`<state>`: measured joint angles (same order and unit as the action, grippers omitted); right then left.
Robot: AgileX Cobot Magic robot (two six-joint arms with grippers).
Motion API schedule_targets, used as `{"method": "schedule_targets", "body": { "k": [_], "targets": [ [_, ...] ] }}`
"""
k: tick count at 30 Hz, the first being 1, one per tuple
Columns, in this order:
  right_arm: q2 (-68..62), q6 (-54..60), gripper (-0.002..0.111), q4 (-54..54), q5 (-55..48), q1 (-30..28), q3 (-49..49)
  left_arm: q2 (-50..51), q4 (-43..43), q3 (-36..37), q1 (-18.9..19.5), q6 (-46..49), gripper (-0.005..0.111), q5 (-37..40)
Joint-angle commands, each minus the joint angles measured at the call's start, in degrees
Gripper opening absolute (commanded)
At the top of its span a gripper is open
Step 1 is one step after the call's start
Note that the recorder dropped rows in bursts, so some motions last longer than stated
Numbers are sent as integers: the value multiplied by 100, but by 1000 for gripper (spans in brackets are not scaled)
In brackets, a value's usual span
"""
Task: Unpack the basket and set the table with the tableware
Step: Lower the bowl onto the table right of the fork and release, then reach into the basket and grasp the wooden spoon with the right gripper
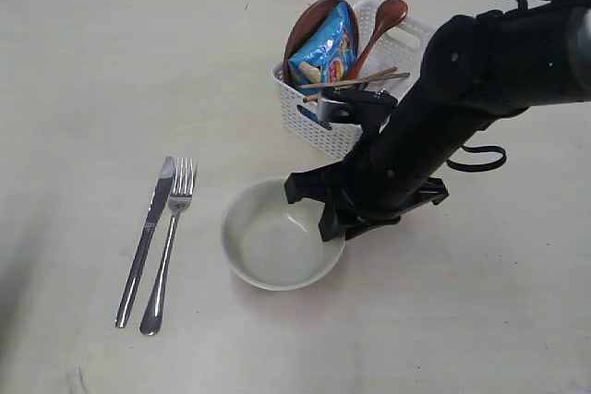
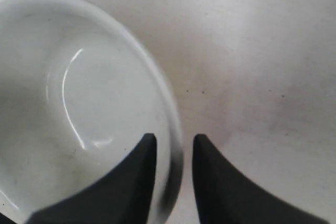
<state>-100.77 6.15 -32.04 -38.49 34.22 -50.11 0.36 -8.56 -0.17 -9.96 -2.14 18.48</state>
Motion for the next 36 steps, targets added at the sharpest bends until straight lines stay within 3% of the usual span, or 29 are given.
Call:
{"method": "schedule_targets", "body": {
  "k": [1,6,10,15,24,36],
  "targets": [
    [14,46,45,264,-316,3,-251,-36,23,17,-12,-32,0,9],
    [228,-507,46,1197,-1397,3,-986,-36,23,17,-12,-32,0,9],
    [620,-1210,46,1987,-1689,-22,-1619,-36,23,17,-12,-32,0,9],
    [874,-2404,46,2634,-1101,-555,-2122,-36,23,17,-12,-32,0,9],
    [258,-2674,46,2561,-363,-1527,-2266,-36,23,17,-12,-32,0,9],
    [-906,-2265,46,1797,1437,-1594,-2340,-36,23,17,-12,-32,0,9]
  ]
}}
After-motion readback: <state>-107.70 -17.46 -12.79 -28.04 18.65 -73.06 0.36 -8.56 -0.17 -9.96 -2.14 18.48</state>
